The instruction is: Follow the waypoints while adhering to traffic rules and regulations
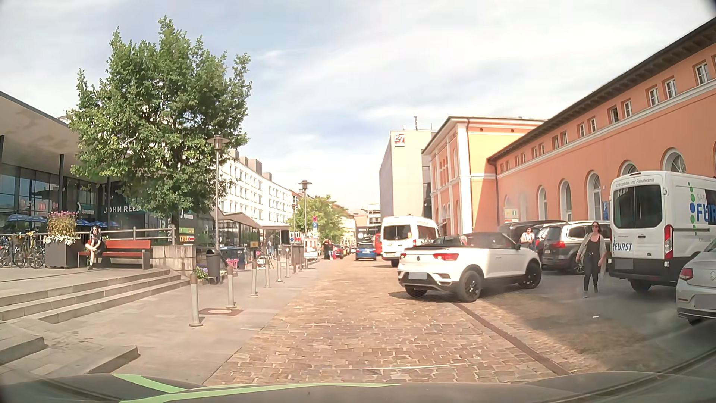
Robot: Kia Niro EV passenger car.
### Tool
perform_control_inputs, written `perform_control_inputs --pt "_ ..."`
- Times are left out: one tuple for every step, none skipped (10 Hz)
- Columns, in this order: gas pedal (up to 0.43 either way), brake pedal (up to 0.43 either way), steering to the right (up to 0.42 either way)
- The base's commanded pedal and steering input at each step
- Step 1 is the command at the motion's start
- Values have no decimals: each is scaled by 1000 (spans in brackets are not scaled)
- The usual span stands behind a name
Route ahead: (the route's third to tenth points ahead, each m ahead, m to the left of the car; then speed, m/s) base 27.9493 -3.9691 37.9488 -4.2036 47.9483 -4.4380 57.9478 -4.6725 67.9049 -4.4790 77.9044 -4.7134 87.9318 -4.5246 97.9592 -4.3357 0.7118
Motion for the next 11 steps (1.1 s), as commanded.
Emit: perform_control_inputs --pt "0 232 10" --pt "0 226 10" --pt "0 220 10" --pt "0 220 10" --pt "0 207 10" --pt "0 207 12" --pt "0 207 15" --pt "0 201 19" --pt "0 207 19" --pt "0 201 20" --pt "0 207 20"
